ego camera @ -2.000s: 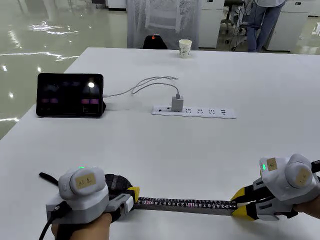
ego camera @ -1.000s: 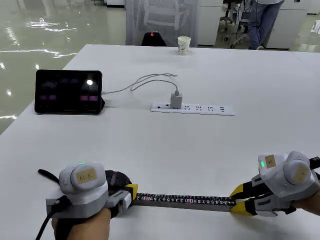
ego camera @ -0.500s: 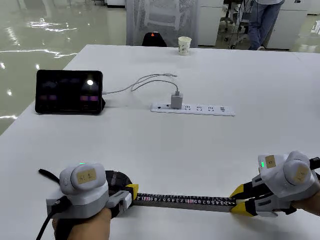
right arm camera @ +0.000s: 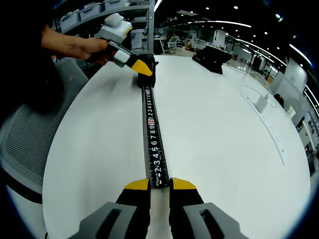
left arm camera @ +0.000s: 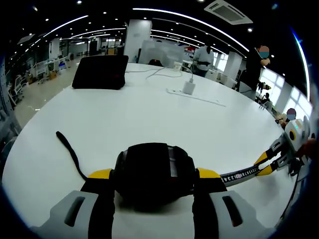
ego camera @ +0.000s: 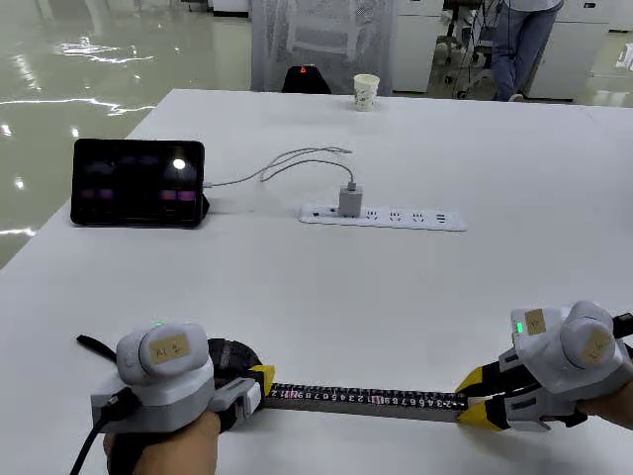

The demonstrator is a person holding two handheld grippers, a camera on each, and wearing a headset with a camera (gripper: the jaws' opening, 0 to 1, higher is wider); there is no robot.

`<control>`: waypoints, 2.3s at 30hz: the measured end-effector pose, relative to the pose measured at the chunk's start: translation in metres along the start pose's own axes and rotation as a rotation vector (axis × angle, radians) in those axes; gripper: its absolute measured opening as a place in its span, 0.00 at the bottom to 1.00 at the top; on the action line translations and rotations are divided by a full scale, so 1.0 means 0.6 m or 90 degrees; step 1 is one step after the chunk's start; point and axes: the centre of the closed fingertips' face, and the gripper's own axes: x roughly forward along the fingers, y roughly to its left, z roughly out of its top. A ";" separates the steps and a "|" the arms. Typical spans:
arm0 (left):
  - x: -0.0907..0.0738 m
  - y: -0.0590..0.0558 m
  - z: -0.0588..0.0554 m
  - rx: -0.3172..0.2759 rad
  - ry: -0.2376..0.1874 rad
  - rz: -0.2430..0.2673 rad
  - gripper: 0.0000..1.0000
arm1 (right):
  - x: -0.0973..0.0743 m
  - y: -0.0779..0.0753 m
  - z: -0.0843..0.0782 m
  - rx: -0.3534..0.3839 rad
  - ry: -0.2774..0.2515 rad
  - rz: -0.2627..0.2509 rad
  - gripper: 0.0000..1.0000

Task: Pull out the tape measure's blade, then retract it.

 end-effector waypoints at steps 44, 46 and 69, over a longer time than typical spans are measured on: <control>-0.001 0.002 -0.001 -0.007 0.001 -0.011 0.58 | 0.020 0.007 0.031 -0.008 -0.011 0.008 0.10; -0.001 0.002 -0.001 -0.007 0.001 -0.011 0.58 | 0.023 0.008 0.035 -0.010 -0.012 0.009 0.10; -0.001 0.001 -0.001 -0.011 0.002 -0.010 0.58 | 0.045 0.008 0.063 -0.013 -0.022 0.014 0.10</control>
